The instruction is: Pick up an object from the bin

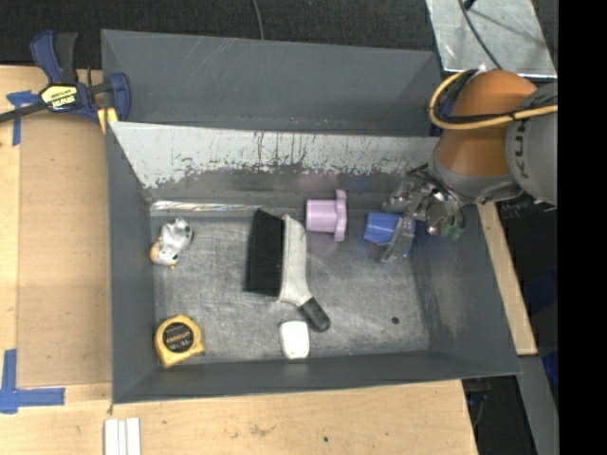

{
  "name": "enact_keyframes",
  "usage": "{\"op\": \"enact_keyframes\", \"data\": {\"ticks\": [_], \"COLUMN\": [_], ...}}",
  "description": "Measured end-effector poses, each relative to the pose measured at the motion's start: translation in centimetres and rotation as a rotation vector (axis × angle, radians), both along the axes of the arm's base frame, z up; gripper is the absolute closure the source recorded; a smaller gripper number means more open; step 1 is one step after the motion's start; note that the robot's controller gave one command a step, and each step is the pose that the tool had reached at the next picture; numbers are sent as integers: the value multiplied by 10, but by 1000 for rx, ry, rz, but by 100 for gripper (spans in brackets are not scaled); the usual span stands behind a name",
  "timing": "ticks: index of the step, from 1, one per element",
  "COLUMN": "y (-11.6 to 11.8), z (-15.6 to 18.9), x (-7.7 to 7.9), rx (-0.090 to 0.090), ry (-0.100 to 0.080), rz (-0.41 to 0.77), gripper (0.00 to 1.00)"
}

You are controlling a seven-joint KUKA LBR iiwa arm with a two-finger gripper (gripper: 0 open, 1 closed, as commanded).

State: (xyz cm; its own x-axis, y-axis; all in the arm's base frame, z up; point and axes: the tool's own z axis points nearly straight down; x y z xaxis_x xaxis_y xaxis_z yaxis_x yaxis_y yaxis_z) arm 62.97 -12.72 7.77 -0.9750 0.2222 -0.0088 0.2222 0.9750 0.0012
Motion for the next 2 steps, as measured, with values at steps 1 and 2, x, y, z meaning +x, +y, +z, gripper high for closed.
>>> {"op": "enact_keyframes", "data": {"ticks": [1,2], "y": [0,3], "z": [0,0], "x": [0,-15], "rx": [0,-5], "ry": [0,-11], "rz": [0,177], "gripper": [100,100]}}
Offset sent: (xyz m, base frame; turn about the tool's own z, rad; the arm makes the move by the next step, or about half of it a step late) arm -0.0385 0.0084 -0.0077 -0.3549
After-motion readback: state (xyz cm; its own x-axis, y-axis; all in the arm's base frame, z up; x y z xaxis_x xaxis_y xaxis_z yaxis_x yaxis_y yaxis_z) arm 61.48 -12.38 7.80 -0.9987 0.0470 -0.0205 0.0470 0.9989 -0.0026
